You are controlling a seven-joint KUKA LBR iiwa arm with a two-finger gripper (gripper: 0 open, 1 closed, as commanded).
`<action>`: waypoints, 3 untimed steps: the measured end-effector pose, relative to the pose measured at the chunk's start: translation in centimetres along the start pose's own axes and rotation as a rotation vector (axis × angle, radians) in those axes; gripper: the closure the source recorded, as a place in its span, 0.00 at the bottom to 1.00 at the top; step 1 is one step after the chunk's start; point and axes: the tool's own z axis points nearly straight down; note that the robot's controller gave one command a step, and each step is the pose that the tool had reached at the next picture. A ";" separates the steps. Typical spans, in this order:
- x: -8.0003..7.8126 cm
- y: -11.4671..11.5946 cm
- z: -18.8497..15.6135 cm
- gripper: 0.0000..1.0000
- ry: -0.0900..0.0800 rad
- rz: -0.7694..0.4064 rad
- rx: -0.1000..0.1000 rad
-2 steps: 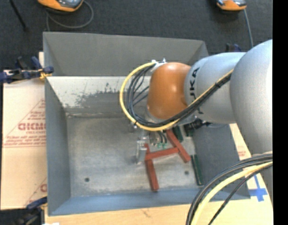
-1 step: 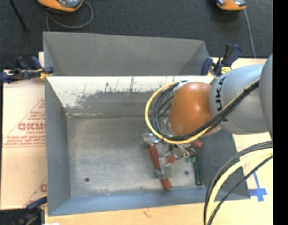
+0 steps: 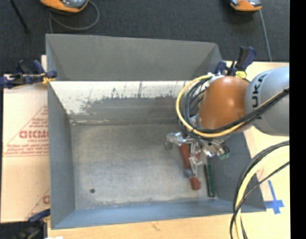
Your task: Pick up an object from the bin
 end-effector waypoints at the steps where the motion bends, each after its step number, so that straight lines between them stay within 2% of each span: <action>1: 3.2 -7.5 0.0 0.00 -0.004 -0.091 -0.020; 2: 2.1 -7.0 -0.3 0.00 -0.023 -0.413 -0.008; 3: -2.1 -6.9 0.5 0.00 0.023 -0.699 -0.055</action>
Offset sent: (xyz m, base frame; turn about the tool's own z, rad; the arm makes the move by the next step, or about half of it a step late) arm 0.0007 -0.0882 -0.0015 -0.0977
